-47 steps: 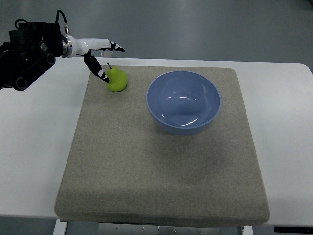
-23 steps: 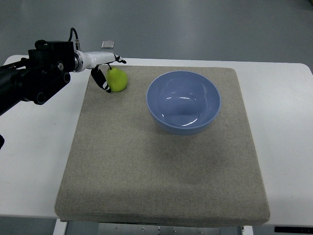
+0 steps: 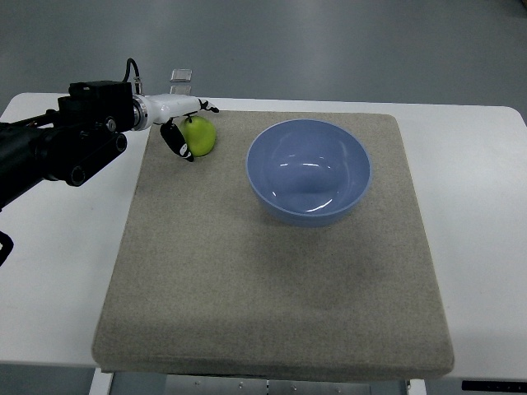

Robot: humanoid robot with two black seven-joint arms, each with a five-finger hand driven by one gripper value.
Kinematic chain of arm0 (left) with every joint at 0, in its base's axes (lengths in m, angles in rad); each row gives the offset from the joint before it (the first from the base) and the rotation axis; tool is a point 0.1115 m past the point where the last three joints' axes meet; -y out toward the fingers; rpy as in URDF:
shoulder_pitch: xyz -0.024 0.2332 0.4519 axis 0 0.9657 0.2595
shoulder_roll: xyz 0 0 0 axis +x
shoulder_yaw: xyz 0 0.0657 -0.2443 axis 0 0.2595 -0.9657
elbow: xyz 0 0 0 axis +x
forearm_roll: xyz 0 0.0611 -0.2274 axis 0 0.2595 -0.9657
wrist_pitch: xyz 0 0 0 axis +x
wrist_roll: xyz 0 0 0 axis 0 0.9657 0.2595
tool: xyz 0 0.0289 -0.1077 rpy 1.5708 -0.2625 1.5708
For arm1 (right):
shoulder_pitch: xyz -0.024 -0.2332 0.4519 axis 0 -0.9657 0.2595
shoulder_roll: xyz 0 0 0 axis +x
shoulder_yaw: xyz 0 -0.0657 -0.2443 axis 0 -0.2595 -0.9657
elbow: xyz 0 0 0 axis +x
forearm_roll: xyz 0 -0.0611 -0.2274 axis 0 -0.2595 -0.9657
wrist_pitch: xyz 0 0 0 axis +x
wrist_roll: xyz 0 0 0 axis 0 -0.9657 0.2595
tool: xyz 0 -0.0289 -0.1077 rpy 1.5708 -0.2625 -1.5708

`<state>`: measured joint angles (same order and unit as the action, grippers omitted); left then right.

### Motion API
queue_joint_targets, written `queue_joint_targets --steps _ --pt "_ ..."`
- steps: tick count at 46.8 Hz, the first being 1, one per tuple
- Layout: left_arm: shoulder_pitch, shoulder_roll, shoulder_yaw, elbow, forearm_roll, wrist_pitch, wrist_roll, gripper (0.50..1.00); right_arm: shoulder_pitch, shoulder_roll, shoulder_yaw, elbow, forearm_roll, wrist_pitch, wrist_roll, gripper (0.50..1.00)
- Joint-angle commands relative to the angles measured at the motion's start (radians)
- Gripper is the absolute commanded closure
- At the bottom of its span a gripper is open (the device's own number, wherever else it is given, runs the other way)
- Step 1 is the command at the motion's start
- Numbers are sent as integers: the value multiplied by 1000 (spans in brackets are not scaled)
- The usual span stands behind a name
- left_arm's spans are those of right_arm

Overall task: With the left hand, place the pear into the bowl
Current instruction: 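Close the left hand fingers around the green pear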

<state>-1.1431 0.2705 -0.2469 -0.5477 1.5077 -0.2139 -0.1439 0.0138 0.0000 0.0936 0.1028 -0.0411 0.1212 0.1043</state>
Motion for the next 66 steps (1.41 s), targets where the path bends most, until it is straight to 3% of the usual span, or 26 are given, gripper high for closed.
queue_joint_targets --steps 1,17,27,30,42,60,62,66 --pt "-1 1 0 0 0 -1 0 506 0 0 0 0 1 0 0 574" --pt "-7 10 3 -3 12 -2 0 514 0 0 0 0 1 0 0 574" --pt "-4 6 21 -3 14 -2 -2 561 0 0 0 0 0 0 0 574" --pt "-4 6 41 -3 14 -2 -2 604 0 0 0 0 0 0 0 574" --pt "-3 9 46 -3 16 -2 -2 679 0 0 0 0 0 0 0 574" --pt "-3 6 44 -3 14 7 -2 699 0 0 0 0 0 0 0 574" --pt "-3 6 44 -3 14 10 -2 726 0 0 0 0 0 0 0 574" --pt "-3 6 44 -3 14 10 -2 840 0 0 0 0 0 0 0 574"
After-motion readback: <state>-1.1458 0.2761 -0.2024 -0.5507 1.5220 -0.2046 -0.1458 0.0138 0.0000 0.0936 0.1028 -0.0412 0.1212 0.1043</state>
